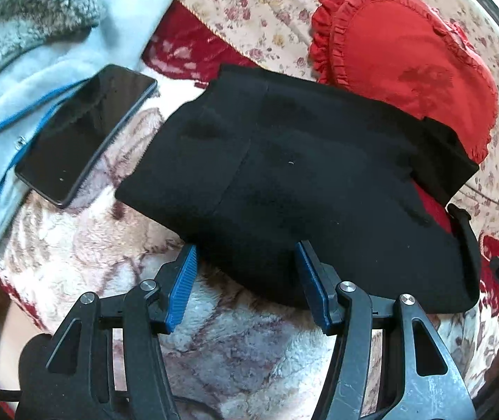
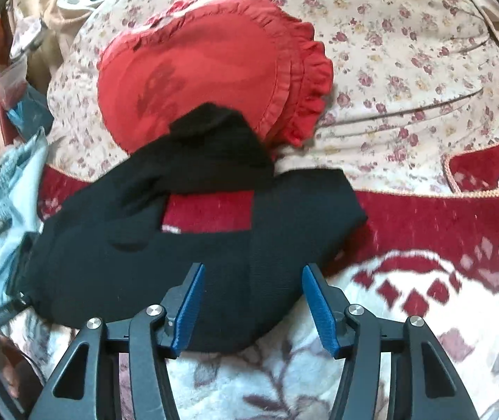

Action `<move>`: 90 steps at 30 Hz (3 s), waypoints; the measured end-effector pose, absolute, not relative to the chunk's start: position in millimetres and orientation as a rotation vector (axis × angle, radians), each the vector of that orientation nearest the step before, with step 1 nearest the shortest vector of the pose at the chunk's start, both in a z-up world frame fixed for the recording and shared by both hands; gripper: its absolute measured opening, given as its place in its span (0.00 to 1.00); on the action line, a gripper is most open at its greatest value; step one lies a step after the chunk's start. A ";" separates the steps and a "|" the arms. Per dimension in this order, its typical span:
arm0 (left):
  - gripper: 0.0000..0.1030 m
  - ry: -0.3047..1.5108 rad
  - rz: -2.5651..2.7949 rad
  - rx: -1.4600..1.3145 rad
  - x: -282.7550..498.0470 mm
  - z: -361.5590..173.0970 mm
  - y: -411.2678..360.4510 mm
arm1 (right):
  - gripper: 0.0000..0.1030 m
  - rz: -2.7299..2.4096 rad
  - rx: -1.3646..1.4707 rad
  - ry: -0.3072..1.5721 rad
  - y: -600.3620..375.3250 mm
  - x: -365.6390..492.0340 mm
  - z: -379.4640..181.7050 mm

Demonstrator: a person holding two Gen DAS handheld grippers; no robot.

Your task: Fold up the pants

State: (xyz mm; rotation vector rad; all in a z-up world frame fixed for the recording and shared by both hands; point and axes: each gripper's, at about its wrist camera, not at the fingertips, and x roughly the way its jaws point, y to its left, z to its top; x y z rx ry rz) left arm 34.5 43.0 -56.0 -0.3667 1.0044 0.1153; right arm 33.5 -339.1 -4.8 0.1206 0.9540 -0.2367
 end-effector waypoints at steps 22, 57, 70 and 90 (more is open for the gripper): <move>0.73 1.019 0.108 -0.395 40.9 -60.0 37.7 | 0.05 -0.346 0.242 0.951 -424.5 -8.0 -2.0; 0.05 0.971 0.016 -0.506 1.8 -8.9 65.1 | 0.04 -0.193 0.466 0.817 -444.3 -83.6 33.4; 0.55 1.029 0.047 -0.640 20.8 -50.2 55.4 | 0.09 -0.228 0.504 0.912 -453.8 -78.1 -4.2; 0.08 0.939 -0.065 -0.468 3.7 11.9 45.0 | 0.04 -0.185 0.543 0.787 -461.2 -100.1 30.6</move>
